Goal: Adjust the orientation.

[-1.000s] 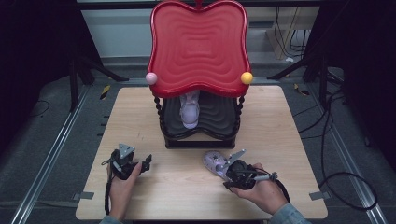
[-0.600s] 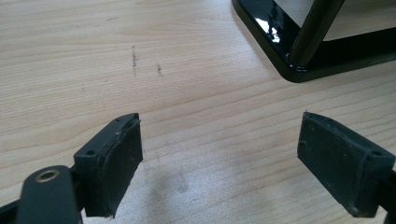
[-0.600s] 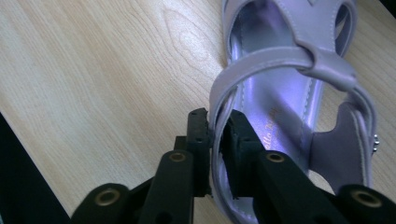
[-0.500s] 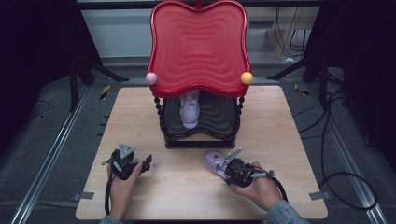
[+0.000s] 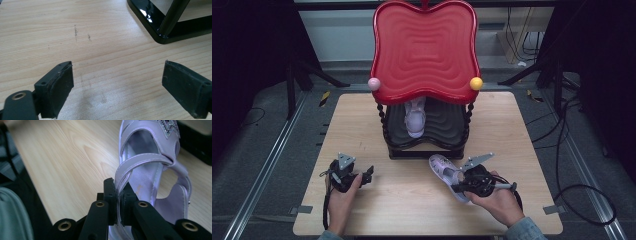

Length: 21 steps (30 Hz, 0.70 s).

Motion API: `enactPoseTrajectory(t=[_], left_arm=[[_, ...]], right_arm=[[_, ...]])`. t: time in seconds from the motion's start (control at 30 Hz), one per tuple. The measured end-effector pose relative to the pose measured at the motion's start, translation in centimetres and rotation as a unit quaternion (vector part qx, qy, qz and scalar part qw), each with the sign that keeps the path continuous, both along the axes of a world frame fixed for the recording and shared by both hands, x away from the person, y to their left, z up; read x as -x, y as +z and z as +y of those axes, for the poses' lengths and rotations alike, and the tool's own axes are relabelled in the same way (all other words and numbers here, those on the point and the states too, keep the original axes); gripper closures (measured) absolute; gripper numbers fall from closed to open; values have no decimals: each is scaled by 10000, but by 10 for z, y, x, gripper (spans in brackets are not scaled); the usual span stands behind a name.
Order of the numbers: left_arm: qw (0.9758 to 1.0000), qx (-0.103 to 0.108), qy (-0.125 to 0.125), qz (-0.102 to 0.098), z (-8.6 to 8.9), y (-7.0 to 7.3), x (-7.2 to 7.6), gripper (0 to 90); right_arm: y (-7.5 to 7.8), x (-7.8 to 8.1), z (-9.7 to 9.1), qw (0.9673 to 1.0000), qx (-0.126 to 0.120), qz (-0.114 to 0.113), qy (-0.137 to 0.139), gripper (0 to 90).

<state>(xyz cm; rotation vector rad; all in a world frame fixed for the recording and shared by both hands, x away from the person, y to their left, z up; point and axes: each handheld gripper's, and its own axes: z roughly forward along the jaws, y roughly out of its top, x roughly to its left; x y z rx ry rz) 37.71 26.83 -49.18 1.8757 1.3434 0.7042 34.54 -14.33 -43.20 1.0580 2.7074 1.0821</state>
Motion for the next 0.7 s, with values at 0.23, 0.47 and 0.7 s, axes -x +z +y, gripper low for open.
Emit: enactPoseTrajectory(t=[0.23,0.47,0.7], left_arm=[[10000,-4,-1,39,2,-1,0,82],[10000,-18,14,75,4,-2,0,82],[10000,-14,25,66,4,-2,0,82]], right_arm=[[13,9,1,9991,-354,-219,8,864],[18,10,2,9987,-428,-265,-26,863],[28,8,2,9978,-574,-314,-65,864]])
